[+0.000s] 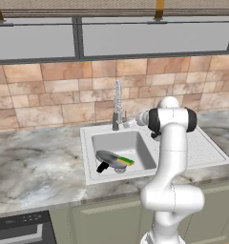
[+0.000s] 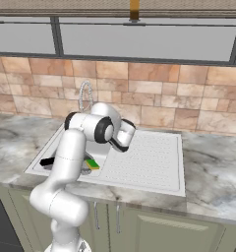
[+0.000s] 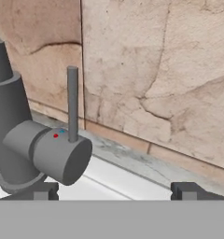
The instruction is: Pick the pan and sponge and place them into the sink. Then turn on the water.
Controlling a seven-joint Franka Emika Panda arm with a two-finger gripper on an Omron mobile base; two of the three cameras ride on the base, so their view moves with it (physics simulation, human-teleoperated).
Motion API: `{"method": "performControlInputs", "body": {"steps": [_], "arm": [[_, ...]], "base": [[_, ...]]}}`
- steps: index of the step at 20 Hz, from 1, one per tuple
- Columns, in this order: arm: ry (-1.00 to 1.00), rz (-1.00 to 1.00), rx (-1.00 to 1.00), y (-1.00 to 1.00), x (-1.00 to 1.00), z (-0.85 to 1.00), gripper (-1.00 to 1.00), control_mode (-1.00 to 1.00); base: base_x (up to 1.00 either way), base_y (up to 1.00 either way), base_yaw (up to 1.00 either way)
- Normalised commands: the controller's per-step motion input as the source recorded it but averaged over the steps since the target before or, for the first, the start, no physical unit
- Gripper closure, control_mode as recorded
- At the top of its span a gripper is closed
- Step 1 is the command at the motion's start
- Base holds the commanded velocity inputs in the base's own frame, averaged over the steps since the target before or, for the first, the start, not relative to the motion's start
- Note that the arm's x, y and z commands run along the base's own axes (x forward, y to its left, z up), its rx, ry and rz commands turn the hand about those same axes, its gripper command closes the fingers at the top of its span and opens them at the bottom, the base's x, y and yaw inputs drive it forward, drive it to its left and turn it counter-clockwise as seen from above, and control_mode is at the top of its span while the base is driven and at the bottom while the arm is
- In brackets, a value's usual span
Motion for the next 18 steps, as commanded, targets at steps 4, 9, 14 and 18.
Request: {"method": "performControlInputs", "body": {"steps": [4, 9, 14, 18], "arm": [[-0.05, 0.10, 0.13, -0.01, 0.00, 0.16, -1.00, -1.00], [-0.07, 0.09, 0.14, -0.11, 0.01, 0.25, -1.00, -1.00], [-0.06, 0.07, 0.09, -0.21, 0.13, 0.08, -1.00, -1.00], [-0.02, 0.05, 0.00, -0.30, 0.29, -0.08, -1.00, -1.00]], "base": [[0.00, 0.00, 0.00], [0.00, 0.00, 0.00], [0.00, 0.00, 0.00], [0.00, 0.00, 0.00]]}}
